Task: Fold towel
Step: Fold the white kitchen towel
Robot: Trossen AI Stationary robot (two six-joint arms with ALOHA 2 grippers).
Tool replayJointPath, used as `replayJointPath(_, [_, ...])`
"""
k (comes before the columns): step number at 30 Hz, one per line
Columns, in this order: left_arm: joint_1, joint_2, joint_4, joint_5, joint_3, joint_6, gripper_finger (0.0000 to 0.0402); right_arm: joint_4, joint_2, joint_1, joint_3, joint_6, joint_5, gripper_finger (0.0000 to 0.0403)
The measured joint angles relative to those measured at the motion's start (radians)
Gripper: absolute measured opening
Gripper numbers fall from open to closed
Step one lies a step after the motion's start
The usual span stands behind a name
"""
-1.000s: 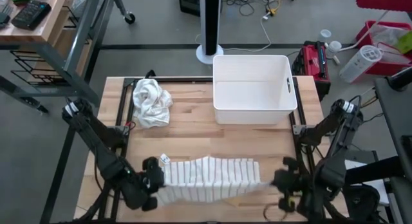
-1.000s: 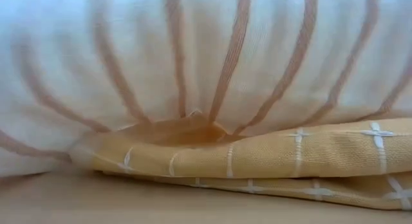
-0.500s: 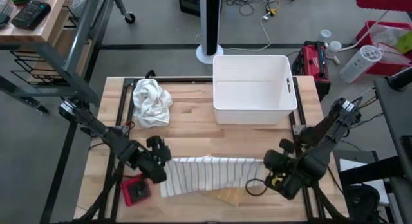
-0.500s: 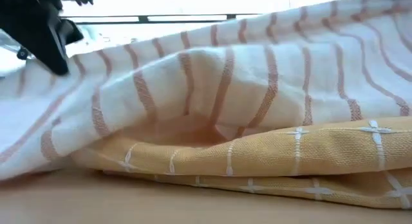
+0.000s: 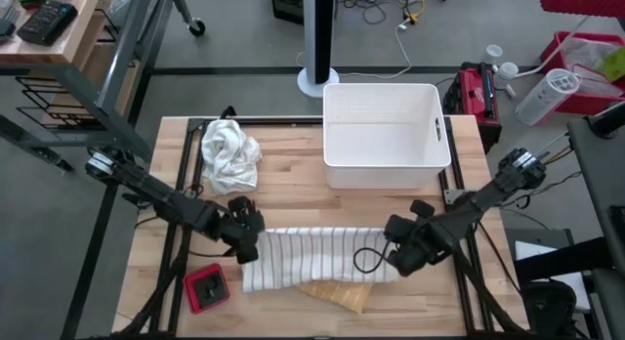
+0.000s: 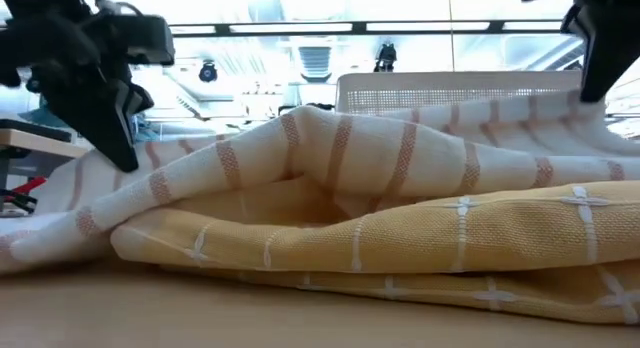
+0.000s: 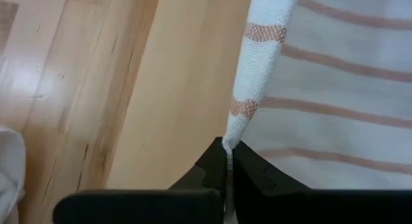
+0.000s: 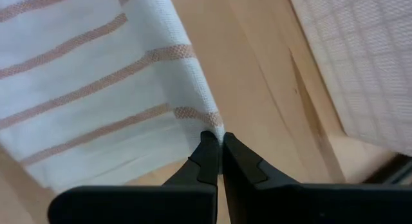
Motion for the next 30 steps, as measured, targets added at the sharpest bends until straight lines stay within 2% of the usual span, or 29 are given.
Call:
replayJointPath(6, [0.025,0.000,0.020,0.002,-0.045,-0.028,0.0018,0.114,0.000,-0.050,-0.093,-0.054,0.005,0.0001])
replayJointPath(9, [0.030,0.000,0.025,0.030,-0.053,-0.060,0.0037,0.125,0.000,-0.066,-0.121,-0.055,0.009,0.0014])
replayJointPath(17, [0.029,0.000,-0.009,0.095,-0.027,-0.088,0.0120,0.105,-0.022,-0.081,-0.146,-0.073,0.015,0.0131])
replayJointPath(21, [0.027,0.000,-0.097,0.147,0.020,-0.103,0.0152,0.034,-0.036,-0.083,-0.119,-0.076,0.070,0.0183])
replayJointPath(26, [-0.002,-0.001,-0.190,0.285,0.089,-0.167,0.0168,-0.094,-0.058,-0.065,-0.088,-0.022,0.105,0.0214])
replayJointPath(30, [-0.093,-0.001,-0.105,0.308,0.118,-0.185,0.0162,-0.044,-0.105,0.025,-0.101,-0.022,0.108,0.0222])
